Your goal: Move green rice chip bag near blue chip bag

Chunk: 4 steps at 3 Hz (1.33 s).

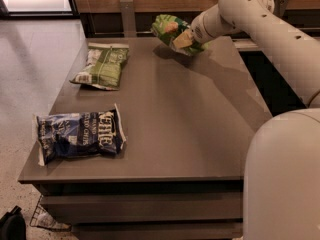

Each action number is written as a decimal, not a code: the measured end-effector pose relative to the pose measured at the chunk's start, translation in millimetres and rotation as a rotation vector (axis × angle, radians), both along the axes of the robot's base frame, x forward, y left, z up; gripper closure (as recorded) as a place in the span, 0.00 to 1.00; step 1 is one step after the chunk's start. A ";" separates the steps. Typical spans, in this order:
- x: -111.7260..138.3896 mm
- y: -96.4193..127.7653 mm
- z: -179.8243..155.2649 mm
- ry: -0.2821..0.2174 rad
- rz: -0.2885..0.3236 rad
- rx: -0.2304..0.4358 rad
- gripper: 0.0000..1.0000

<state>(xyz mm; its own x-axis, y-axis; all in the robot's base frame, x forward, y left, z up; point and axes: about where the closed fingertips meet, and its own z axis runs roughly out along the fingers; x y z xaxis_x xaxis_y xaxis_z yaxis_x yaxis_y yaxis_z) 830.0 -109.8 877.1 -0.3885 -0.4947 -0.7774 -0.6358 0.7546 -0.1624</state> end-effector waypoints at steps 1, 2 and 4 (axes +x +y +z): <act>-10.4 -14.5 26.1 -0.024 0.016 0.008 1.00; -46.7 -40.8 72.6 -0.032 0.109 0.049 1.00; -124.9 -54.9 139.6 -0.020 0.204 0.003 1.00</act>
Offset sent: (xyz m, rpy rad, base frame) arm -0.0836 -0.0741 0.1183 0.0878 0.0004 0.2406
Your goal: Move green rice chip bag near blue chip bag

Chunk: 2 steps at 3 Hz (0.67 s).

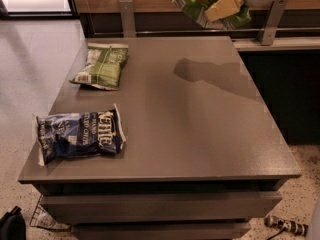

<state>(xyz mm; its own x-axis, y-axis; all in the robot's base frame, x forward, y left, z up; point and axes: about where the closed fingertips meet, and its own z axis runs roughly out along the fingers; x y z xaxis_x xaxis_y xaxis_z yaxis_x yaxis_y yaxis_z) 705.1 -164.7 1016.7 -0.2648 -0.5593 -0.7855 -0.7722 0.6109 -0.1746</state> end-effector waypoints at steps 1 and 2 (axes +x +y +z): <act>-50.4 8.9 13.1 0.002 0.028 -0.028 1.00; -87.8 20.2 4.1 0.024 0.074 -0.061 1.00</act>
Offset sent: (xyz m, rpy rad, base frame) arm -0.1364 0.0281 -0.0049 -0.0999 0.0465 0.1193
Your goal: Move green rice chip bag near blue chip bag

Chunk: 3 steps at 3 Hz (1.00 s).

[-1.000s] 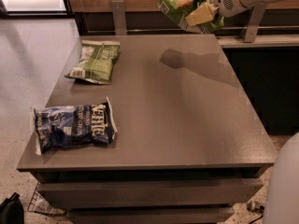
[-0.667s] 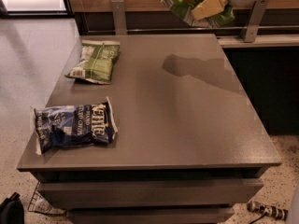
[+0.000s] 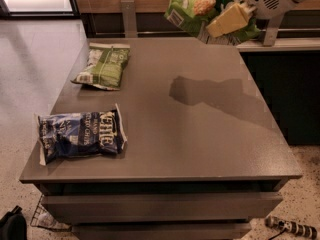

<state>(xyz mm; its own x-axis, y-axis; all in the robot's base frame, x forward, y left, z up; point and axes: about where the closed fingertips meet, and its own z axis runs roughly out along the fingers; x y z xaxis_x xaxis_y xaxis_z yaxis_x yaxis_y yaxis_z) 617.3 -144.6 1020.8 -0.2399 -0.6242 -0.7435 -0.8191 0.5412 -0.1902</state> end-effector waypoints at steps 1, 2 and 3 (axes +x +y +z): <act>-38.6 11.2 -17.3 0.051 0.104 -0.033 1.00; -75.8 16.5 -39.1 0.111 0.250 -0.048 1.00; -101.7 27.0 -54.6 0.160 0.401 -0.036 1.00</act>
Offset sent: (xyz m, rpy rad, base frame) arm -0.1230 0.0149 -0.0667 -0.0665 0.1839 0.4424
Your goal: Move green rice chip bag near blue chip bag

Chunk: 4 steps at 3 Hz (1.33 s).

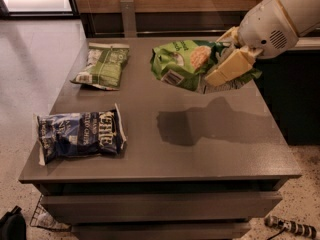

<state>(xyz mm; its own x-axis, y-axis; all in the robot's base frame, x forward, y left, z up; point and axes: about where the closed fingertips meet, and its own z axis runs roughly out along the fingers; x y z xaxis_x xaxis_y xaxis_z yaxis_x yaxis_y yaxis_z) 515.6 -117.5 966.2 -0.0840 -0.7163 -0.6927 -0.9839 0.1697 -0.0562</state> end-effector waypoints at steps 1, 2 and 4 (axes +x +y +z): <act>-19.7 22.0 -10.8 0.054 0.109 0.010 1.00; -32.3 48.6 -13.2 0.087 0.159 -0.015 1.00; -31.3 53.4 -13.1 0.084 0.160 -0.013 0.74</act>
Offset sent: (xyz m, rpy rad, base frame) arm -0.0511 0.0786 -0.0149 -0.0541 0.1401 0.2196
